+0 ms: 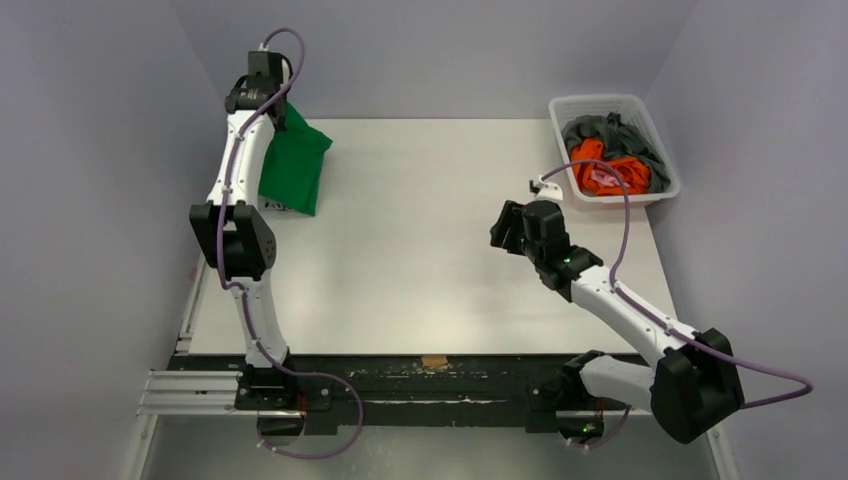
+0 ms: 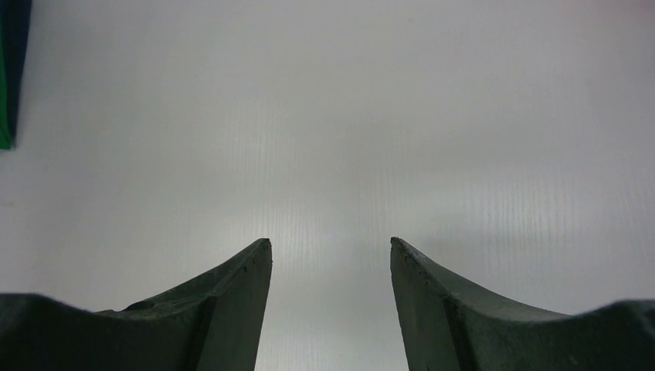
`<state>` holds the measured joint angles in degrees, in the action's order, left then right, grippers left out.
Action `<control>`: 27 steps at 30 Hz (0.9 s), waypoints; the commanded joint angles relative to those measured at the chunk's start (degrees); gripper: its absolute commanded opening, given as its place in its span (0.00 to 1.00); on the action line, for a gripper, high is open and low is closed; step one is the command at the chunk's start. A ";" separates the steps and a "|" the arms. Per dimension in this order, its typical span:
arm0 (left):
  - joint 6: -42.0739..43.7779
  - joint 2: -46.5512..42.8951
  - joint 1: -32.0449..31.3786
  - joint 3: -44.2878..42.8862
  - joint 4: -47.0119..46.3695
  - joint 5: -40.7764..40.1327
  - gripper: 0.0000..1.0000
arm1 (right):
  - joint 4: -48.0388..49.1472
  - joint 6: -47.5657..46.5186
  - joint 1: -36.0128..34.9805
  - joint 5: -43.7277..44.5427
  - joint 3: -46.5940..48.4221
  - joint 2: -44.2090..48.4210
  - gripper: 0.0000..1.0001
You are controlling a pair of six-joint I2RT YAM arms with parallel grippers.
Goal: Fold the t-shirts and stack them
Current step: Put the neatly folded tshirt into the corner of the board with the left arm, then reset both arms
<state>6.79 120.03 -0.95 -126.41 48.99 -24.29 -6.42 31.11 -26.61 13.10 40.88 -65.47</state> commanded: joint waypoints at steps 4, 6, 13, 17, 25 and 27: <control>-4.08 5.57 6.26 -6.91 -2.33 1.62 0.00 | 1.10 -0.90 0.16 3.48 1.98 -1.67 0.57; -4.92 6.86 7.65 -6.60 -3.34 1.96 0.00 | 1.06 -0.99 0.16 3.81 2.22 -2.45 0.57; -10.36 11.18 10.95 -9.67 -2.10 -0.91 0.84 | -0.81 -0.96 0.16 5.93 3.67 -4.57 0.58; -14.27 5.06 11.01 -6.73 -1.82 3.76 1.00 | -1.31 -0.77 0.20 5.92 3.91 -2.99 0.58; -31.80 -25.93 7.68 26.89 -14.14 27.94 1.00 | -6.10 2.25 0.19 8.94 2.51 7.03 0.60; -33.14 -36.27 2.45 40.20 -20.92 27.58 1.00 | -8.88 3.44 0.22 11.46 1.50 11.63 0.60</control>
<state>-17.78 102.50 8.51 -103.13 40.60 -5.93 -11.07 31.86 -26.61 18.79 42.19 -60.90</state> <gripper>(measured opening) 0.998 0.595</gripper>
